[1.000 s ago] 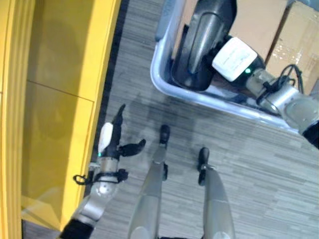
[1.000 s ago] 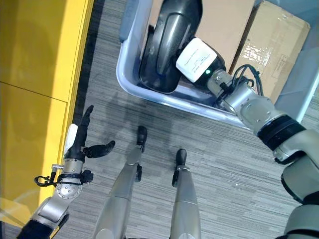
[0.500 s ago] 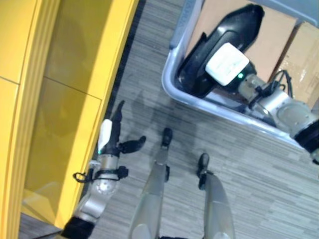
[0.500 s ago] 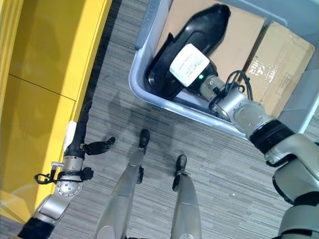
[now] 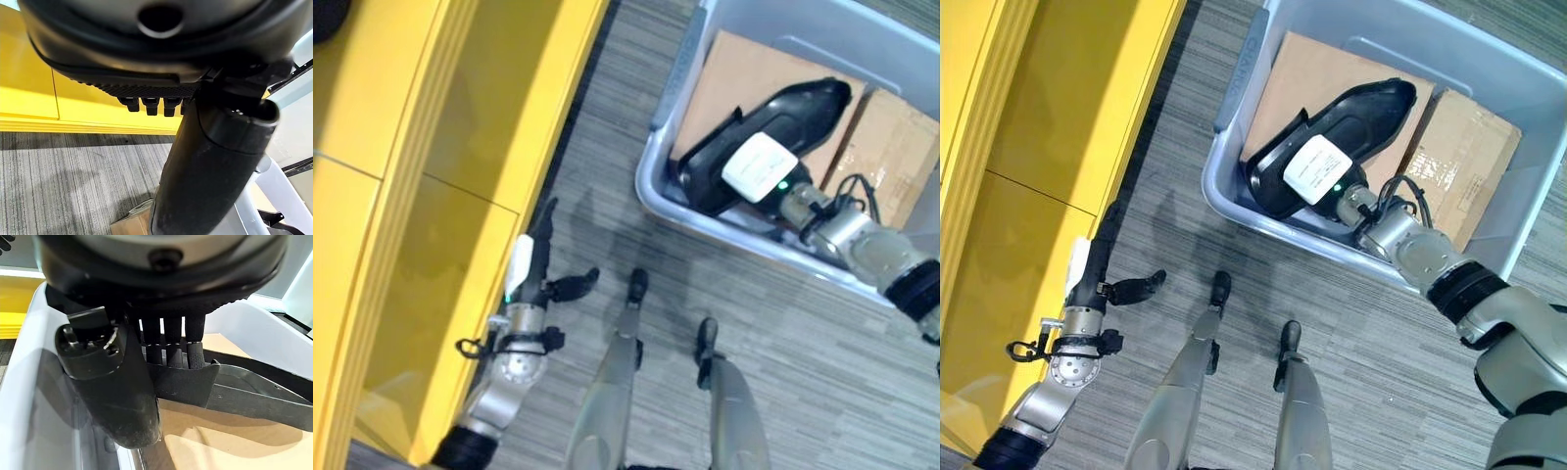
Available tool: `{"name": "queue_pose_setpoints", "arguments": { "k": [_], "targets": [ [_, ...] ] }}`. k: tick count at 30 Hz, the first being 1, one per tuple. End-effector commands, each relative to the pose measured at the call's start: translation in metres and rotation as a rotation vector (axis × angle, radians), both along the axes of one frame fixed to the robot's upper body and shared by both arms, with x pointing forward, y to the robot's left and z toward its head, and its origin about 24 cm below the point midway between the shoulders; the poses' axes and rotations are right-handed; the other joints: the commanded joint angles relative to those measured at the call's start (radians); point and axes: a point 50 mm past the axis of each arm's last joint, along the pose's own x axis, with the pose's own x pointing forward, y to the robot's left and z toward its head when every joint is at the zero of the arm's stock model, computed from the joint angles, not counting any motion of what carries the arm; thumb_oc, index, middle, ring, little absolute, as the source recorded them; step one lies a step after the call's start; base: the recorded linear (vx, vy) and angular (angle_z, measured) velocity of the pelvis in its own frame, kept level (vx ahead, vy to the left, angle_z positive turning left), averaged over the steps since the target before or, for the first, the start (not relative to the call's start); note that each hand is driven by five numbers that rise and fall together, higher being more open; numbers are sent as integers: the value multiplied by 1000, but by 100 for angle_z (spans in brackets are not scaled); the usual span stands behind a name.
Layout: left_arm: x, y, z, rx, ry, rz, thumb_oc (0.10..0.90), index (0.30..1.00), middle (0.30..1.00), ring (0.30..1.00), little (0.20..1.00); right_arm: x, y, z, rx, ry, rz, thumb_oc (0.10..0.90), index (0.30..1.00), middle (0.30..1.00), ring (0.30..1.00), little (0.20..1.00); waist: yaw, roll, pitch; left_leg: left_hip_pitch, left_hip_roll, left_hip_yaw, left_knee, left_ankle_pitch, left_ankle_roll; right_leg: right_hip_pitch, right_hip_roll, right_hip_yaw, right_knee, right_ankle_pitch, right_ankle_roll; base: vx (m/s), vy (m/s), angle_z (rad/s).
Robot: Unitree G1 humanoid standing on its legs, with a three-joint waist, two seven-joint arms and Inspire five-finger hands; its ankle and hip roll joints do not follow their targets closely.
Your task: Move parts from the plastic box to the shelf.
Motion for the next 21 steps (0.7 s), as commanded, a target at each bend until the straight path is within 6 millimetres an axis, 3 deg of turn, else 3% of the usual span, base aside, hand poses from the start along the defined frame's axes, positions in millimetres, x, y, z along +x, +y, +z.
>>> {"name": "queue_pose_setpoints", "arguments": {
  "k": [1,10,21],
  "targets": [
    [0,2,28,22,-143,-24,900,1000,1000,1000,1000,-4,-17,20,-5,-56,-20,400,300,300,300,300,7,-49,-45,64,-6,46,39,-168,-5,67,-12,19,-203,150,-8,0,0,0],
    [-4,10,25,59,-106,-37,900,1000,1000,1000,1000,-14,-26,40,10,-109,-9,400,300,300,300,300,1,-80,-118,145,13,34,-15,-152,-6,141,-15,3,-250,158,-6,5,-9,1],
    [-11,19,21,108,-48,-61,900,1000,1000,1000,1000,-28,-22,52,19,-143,50,400,300,300,300,300,-14,-112,-200,229,29,34,-56,-151,-4,206,-13,7,-282,163,-4,8,-5,-1]
  ]
}}
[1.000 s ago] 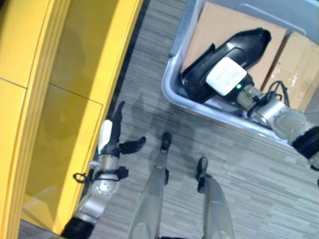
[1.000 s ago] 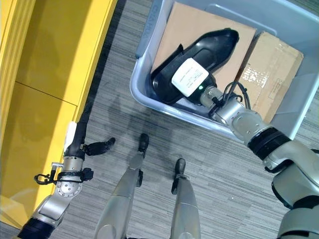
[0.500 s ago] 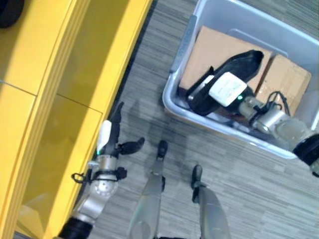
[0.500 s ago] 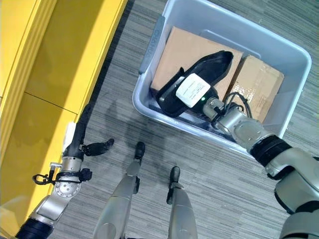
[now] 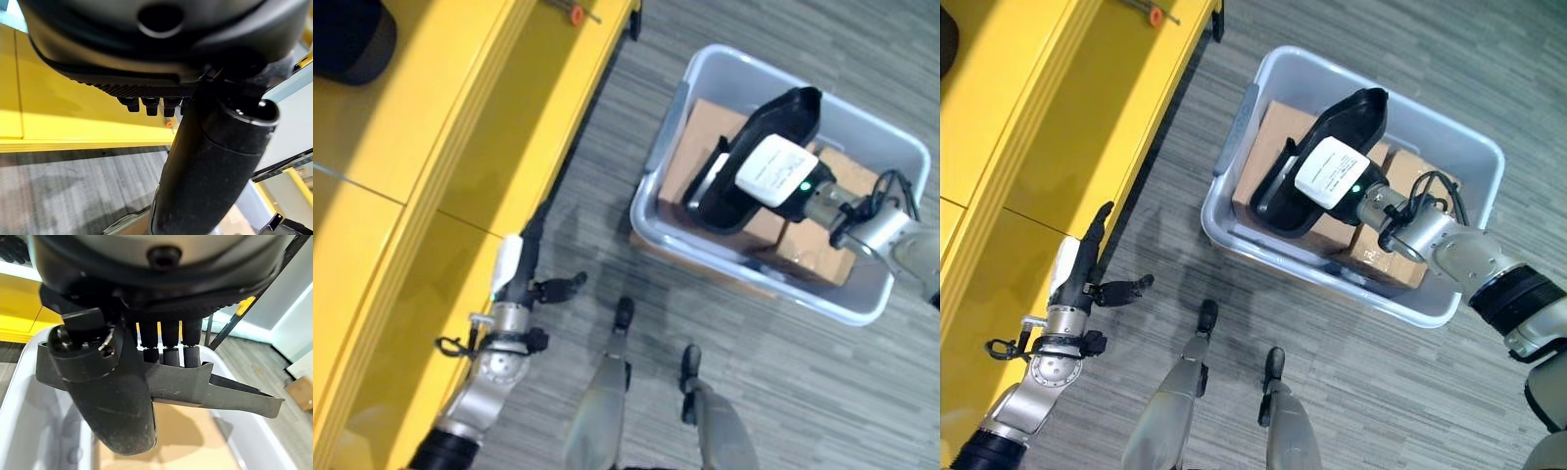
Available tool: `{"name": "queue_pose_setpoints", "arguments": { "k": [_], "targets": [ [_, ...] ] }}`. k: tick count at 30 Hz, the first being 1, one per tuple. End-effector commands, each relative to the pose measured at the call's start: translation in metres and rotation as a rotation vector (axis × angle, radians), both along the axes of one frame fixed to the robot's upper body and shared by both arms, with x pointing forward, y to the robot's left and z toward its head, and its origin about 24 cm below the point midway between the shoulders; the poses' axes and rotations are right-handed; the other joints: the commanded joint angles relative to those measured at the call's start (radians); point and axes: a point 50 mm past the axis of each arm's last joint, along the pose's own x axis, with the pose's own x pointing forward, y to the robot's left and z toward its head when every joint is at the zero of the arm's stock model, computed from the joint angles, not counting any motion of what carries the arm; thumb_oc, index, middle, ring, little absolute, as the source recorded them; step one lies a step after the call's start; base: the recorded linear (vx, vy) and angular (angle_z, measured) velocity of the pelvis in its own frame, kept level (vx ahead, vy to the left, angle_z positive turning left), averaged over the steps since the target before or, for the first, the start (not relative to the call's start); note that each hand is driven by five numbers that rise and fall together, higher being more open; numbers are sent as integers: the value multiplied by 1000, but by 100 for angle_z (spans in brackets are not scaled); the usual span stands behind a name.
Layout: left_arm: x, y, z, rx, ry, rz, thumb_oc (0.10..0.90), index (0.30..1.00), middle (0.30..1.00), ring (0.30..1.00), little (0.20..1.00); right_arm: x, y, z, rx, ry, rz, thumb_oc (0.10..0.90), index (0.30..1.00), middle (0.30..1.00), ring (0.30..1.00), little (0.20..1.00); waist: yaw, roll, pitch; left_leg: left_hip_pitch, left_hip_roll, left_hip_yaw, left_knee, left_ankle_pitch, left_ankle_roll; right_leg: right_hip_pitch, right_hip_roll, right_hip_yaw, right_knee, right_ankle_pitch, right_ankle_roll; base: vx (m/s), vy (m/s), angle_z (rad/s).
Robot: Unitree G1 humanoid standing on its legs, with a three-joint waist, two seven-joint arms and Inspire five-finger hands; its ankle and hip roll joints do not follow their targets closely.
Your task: Move parts from the plastic box to the shelf.
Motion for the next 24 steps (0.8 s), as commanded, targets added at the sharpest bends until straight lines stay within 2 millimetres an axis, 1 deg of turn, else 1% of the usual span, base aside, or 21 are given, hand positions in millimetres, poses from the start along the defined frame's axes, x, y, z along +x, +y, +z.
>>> {"name": "queue_pose_setpoints", "arguments": {
  "k": [1,5,7,9,11,12,13,15,17,19,20,21,24],
  "targets": [
    [-6,-4,11,15,-63,-66,900,1000,1000,1000,1000,-4,-7,31,74,-140,3,400,300,300,300,300,-8,-47,-182,48,22,41,0,-138,-9,-71,-26,27,-22,62,-9,0,0,0],
    [-10,1,7,26,-33,-63,900,1000,1000,1000,1000,-10,-6,29,111,-140,29,400,300,300,300,300,-18,-59,-229,90,32,41,-20,-139,-10,-36,-25,33,-40,66,-6,46,-24,0],
    [-11,2,7,36,-30,-66,900,1000,1000,1000,1000,-12,-6,28,123,-135,32,400,300,300,300,300,-21,-61,-249,108,34,42,-30,-139,-11,-21,-26,34,-47,66,-5,50,-5,-4],
    [-12,2,6,38,-25,-70,900,1000,1000,1000,1000,-14,-6,28,133,-136,37,400,300,300,300,300,-22,-63,-260,121,35,43,-39,-138,-12,-13,-26,35,-49,66,-5,46,3,-2],
    [-13,0,8,67,-33,-84,900,1000,1000,1000,1000,-18,-5,32,155,-146,60,400,300,300,300,300,-32,-69,-296,154,40,48,-57,-140,-13,11,-24,40,-53,64,-1,71,1,-5],
    [-13,0,8,68,-33,-83,900,1000,1000,1000,1000,-18,-5,32,155,-145,59,400,300,300,300,300,-31,-70,-295,158,40,49,-60,-139,-13,13,-24,40,-54,64,-1,68,2,-7],
    [-14,-1,6,78,-28,-84,900,1000,1000,1000,1000,-20,-4,30,172,-129,70,400,300,300,300,300,-37,-73,-314,178,42,53,-76,-138,-13,25,-23,42,-61,65,1,61,-1,-7],
    [-13,-3,10,107,-52,-97,900,1000,1000,1000,1000,-20,-3,32,174,-121,74,400,300,300,300,300,-41,-81,-334,199,46,58,-94,-135,-15,39,-21,45,-71,69,4,56,-2,-5],
    [-11,-8,17,141,-96,-112,900,1000,1000,1000,1000,-20,4,37,182,-125,102,400,300,300,300,300,-49,-92,-362,225,53,70,-113,-135,-19,53,-16,57,-81,76,8,58,-11,-15],
    [-9,-18,30,176,-173,-149,900,1000,1000,1000,1000,-20,12,40,202,-117,134,400,300,300,300,300,-60,-103,-397,253,60,79,-127,-139,-21,74,-10,66,-90,76,9,65,-25,-18],
    [-9,-21,33,191,-192,-161,900,1000,1000,1000,1000,-20,14,40,209,-114,141,400,300,300,300,300,-63,-104,-402,255,63,82,-125,-133,-21,76,-9,68,-92,82,9,63,-33,-21],
    [-8,-29,40,217,-233,-194,900,1000,1000,1000,1000,-19,18,38,223,-104,158,400,300,300,300,300,-69,-110,-418,267,69,84,-129,-144,-24,86,-7,72,-96,75,10,12,-31,-20],
    [-5,-39,51,242,-298,-231,900,1000,1000,1000,1000,-17,26,39,254,-97,183,400,300,300,300,300,-79,-117,-439,276,80,95,-130,-141,-27,93,0,82,-102,83,7,19,-34,-8]
  ]
}}
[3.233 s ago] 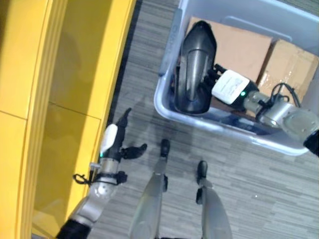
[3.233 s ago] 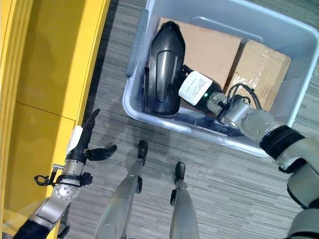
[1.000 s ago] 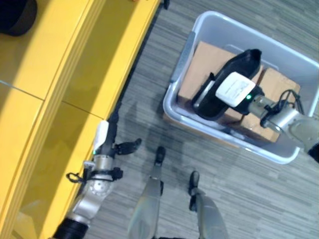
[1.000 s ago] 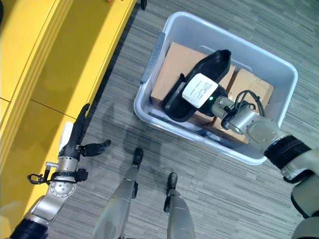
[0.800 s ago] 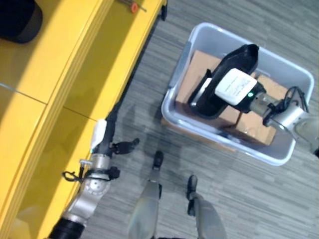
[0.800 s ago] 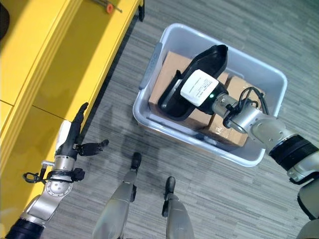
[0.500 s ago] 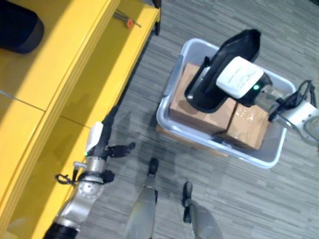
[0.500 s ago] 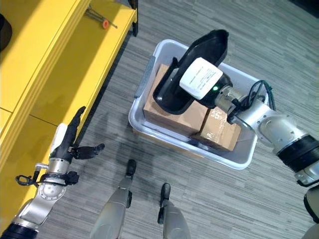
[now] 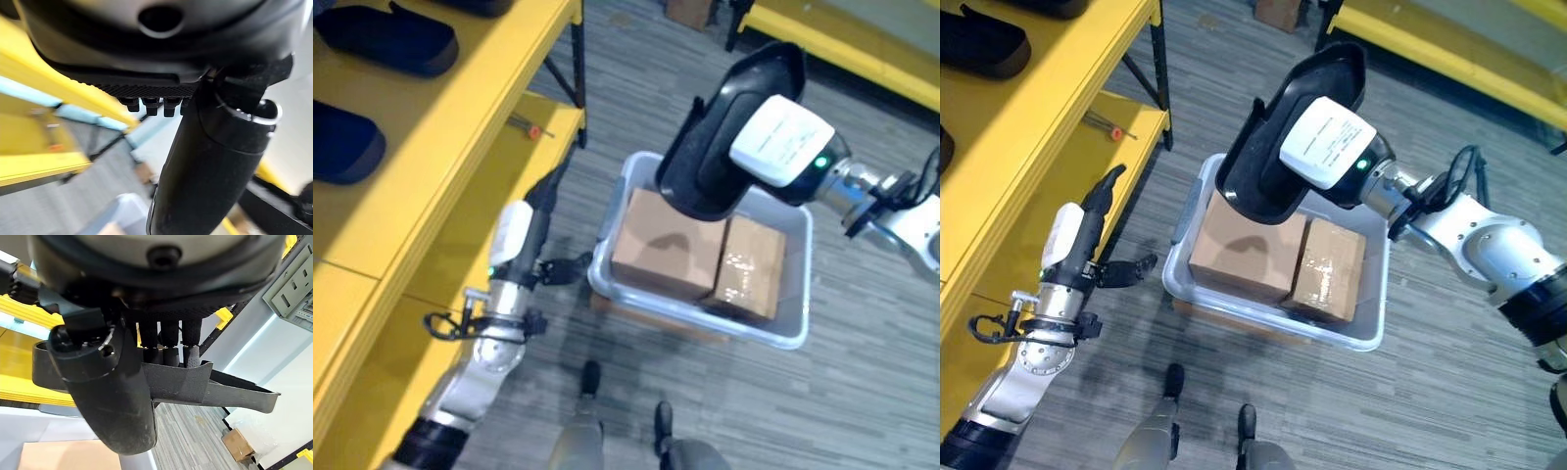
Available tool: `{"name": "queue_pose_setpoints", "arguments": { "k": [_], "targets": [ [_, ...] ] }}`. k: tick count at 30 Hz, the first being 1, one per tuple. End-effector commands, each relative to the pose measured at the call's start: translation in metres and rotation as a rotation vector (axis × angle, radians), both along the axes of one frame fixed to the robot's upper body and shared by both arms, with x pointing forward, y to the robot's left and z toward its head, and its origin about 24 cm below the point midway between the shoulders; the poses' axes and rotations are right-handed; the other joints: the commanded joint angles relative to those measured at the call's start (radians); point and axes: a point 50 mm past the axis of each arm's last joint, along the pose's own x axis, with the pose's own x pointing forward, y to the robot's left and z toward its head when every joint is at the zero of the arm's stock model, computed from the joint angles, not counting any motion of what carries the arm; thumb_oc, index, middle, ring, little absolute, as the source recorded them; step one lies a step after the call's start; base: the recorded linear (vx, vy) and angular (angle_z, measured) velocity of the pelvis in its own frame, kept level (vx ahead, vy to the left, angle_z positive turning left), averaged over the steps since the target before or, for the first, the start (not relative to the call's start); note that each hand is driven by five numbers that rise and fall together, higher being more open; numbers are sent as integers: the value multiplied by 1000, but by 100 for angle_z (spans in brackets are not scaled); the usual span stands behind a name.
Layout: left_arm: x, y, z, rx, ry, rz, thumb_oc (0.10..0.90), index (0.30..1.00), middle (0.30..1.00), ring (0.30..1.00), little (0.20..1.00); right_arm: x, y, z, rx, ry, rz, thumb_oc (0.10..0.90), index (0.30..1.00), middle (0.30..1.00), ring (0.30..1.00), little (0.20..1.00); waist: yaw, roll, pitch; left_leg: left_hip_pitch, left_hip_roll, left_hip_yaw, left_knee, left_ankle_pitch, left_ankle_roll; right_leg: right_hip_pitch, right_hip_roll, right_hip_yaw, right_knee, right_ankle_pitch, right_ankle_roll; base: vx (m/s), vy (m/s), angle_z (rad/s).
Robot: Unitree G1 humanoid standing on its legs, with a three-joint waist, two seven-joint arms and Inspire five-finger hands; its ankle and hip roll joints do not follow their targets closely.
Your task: Move parts from the plastic box to the shelf.
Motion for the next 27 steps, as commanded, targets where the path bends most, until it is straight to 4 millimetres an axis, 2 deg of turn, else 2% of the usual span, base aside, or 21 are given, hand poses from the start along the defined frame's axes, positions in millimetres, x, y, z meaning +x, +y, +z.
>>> {"name": "queue_pose_setpoints", "arguments": {
  "k": [1,9,27],
  "targets": [
    [-14,-13,-4,29,-83,-80,900,1000,1000,1000,1000,10,3,8,141,-35,5,400,300,300,300,300,-3,14,-249,83,61,40,-43,-112,-14,-124,-1,43,86,20,20,32,-33,-15],
    [-7,-37,15,119,-249,-132,900,1000,1000,1000,1000,14,22,6,223,-12,77,400,300,300,300,300,-23,-3,-281,106,86,58,-45,-119,-23,-109,16,66,75,22,14,9,-26,-10],
    [4,-71,19,171,-339,-198,900,1000,1000,1000,1000,16,61,19,311,-44,217,400,300,300,300,300,-43,-26,-303,126,107,66,-45,-124,-30,-99,44,92,67,17,-1,-1,-10,-4]
  ]
}}
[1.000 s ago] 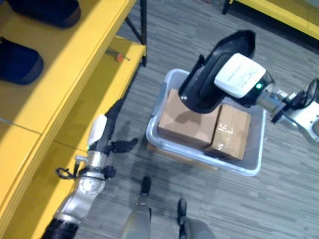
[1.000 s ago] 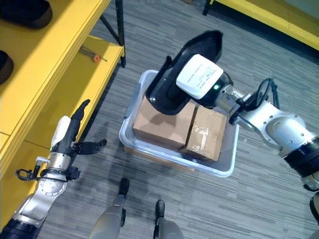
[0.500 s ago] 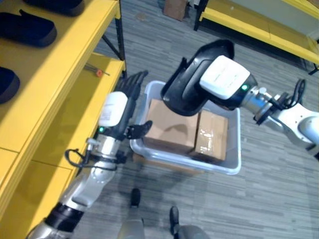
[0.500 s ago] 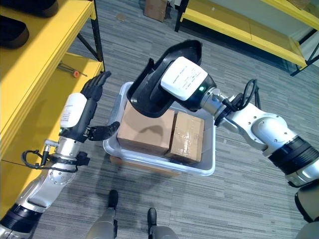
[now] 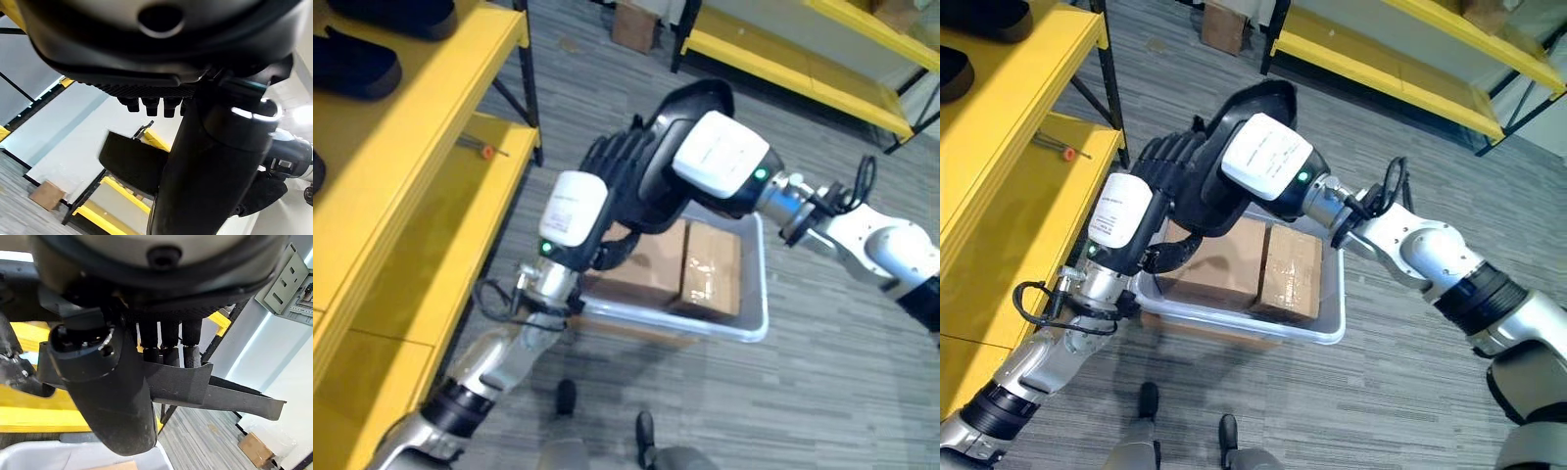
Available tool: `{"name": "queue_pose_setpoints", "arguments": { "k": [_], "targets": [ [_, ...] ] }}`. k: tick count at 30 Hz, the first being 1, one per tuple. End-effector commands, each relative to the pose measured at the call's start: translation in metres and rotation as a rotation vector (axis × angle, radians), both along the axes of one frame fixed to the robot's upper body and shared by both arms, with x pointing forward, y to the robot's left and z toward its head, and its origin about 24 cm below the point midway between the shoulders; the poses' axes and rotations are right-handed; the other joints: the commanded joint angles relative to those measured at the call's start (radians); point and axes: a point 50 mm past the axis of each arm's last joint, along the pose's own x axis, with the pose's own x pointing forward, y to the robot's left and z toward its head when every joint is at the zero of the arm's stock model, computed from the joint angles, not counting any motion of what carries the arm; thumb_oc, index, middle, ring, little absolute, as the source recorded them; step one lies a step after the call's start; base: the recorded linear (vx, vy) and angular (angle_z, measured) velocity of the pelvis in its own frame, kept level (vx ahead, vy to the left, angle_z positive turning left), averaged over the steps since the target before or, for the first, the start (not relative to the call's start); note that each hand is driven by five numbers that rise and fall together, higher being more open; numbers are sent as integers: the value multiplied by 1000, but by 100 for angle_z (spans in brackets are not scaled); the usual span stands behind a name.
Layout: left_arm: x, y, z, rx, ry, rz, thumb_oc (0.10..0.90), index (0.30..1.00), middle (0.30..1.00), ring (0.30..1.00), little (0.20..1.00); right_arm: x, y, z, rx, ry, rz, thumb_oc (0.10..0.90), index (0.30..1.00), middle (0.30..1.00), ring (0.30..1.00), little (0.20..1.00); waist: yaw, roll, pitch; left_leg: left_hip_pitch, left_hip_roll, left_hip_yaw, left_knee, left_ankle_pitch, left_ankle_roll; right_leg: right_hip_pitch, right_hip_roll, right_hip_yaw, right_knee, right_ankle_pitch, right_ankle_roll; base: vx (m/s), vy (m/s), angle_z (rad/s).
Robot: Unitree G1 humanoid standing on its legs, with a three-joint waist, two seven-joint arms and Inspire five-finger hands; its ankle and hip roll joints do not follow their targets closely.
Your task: Move parts from the plastic box to the shelf.
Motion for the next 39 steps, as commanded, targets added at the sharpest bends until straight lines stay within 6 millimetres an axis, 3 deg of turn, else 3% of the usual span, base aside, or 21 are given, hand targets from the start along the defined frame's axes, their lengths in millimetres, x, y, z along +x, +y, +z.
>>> {"name": "queue_pose_setpoints", "arguments": {
  "k": [1,15,16,17,18,25,39],
  "targets": [
    [-4,-19,0,-42,-83,-81,900,1000,1000,1000,1000,12,5,27,192,-85,8,400,300,300,300,300,8,16,-271,86,78,13,-30,-129,-22,-106,24,29,79,-7,6,2,-17,-3],
    [2,-36,3,-58,-119,-98,900,1000,1000,1000,1000,10,23,28,253,-81,72,400,300,300,300,300,2,12,-273,87,80,11,-30,-129,-21,-104,28,32,78,-8,1,0,0,0],
    [3,-34,1,-60,-114,-80,833,907,907,907,907,10,22,28,262,-82,71,400,300,300,300,300,1,12,-273,87,79,10,-30,-129,-20,-105,28,33,79,-9,1,0,0,0],
    [4,-33,0,-62,-112,-68,492,429,429,429,429,10,22,28,266,-82,69,400,300,300,300,300,2,12,-273,88,80,11,-30,-129,-20,-105,28,33,79,-9,1,0,0,0],
    [6,-31,-1,-63,-110,-54,400,300,300,300,300,10,21,28,268,-82,66,400,300,300,300,300,2,12,-273,88,80,10,-30,-129,-20,-105,28,33,79,-9,0,0,0,0],
    [9,-24,-2,-65,-122,2,400,300,300,300,300,9,19,28,276,-89,63,400,300,300,300,300,1,12,-276,90,81,9,-30,-131,-20,-101,28,32,77,-10,-1,0,0,0],
    [14,26,-18,-10,-115,268,400,300,300,300,300,5,0,26,269,-97,13,400,300,300,300,300,10,12,-279,92,78,9,-30,-135,-20,-98,26,34,74,-12,-1,0,0,0]
  ]
}}
